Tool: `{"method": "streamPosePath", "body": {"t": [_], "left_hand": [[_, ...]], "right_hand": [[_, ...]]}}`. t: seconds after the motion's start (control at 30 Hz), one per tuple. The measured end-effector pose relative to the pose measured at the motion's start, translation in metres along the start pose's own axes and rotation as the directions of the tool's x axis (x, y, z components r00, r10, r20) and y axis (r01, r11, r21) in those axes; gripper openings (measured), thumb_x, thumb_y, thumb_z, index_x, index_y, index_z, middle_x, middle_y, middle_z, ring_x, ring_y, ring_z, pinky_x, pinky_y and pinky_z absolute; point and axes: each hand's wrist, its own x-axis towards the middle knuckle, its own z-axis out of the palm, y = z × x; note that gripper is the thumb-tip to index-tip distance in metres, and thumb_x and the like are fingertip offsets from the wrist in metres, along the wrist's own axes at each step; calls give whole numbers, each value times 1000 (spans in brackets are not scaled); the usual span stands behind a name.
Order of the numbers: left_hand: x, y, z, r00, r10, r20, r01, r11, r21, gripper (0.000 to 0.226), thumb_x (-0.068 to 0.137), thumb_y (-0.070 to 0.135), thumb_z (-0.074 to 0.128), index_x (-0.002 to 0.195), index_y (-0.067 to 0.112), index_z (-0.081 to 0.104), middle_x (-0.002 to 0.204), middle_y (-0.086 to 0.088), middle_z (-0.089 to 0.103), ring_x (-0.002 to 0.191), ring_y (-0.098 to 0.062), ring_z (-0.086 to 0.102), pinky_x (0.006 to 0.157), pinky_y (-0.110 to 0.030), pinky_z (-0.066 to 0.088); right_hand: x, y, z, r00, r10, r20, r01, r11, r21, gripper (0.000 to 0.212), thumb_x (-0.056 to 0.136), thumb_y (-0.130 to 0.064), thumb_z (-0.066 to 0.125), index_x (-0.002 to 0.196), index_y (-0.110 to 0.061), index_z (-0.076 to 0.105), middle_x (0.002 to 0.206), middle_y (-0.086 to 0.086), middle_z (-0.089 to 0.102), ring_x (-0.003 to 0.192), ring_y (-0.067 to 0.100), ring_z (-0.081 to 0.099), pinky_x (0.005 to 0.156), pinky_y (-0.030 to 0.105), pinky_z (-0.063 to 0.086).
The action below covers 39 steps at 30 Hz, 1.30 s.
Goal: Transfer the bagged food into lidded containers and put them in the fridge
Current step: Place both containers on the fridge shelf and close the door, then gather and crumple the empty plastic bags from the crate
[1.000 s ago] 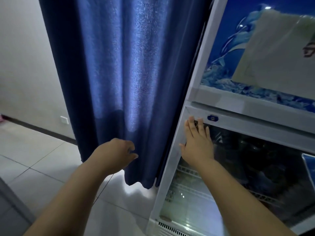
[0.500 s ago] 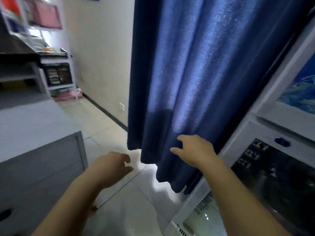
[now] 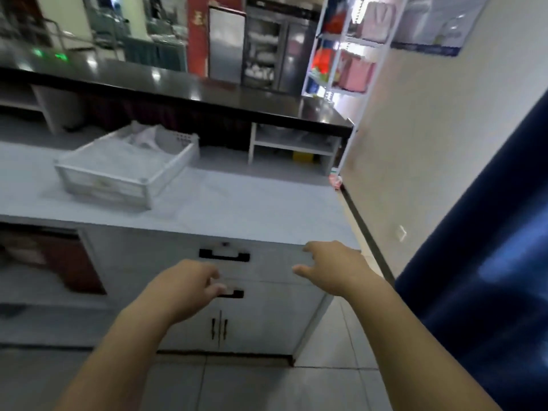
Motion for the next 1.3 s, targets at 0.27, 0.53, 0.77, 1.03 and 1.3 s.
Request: {"method": "streamPosePath", "body": {"t": [0.27,0.53,0.77,1.03,1.3], "left_hand": [[-15,-156,-56,952,-280,-121,271,958,-90,40,89,49,54,120,25,60,109,5,66,97,-13,61,82,-28,51],[-11,-250,-100,896,-395,-202,371,917,-147,31,90,44,55,113,25,62,109,4,66,94,-12,60,81,-28,51],[21,-296,-121,875,-429,-224,386,898,-213,30,88,45,58,111,28,64,102,8,65,91,-9,60,81,-28,52],[107,-339,-156,887,-374,-272,315,919,-237,24,86,47,57,106,35,63,97,19,63,87,2,60,82,-28,51],[226,-362,-208,918,-236,-318,164,958,-236,63,80,52,63,136,42,36,133,18,42,121,-6,44,99,-31,43]], "right_hand": [[87,-168,-4,964,-263,30,264,964,-25,55,92,-54,48,136,-23,43,130,2,57,113,24,55,87,36,47],[148,-282,0,911,-413,4,413,911,-9,57,90,-57,49,139,-29,42,135,-3,54,118,21,53,93,38,47],[207,-323,2,887,-432,-163,443,895,42,46,91,-53,48,130,-28,49,124,-5,60,112,20,56,87,37,49],[324,-336,-4,868,-392,-306,453,877,160,71,87,-50,58,145,-21,30,146,-1,37,133,20,35,101,35,39],[428,-347,-15,874,-485,-26,485,870,93,120,66,-62,74,152,-26,-3,157,0,15,144,24,12,117,44,20]]}}
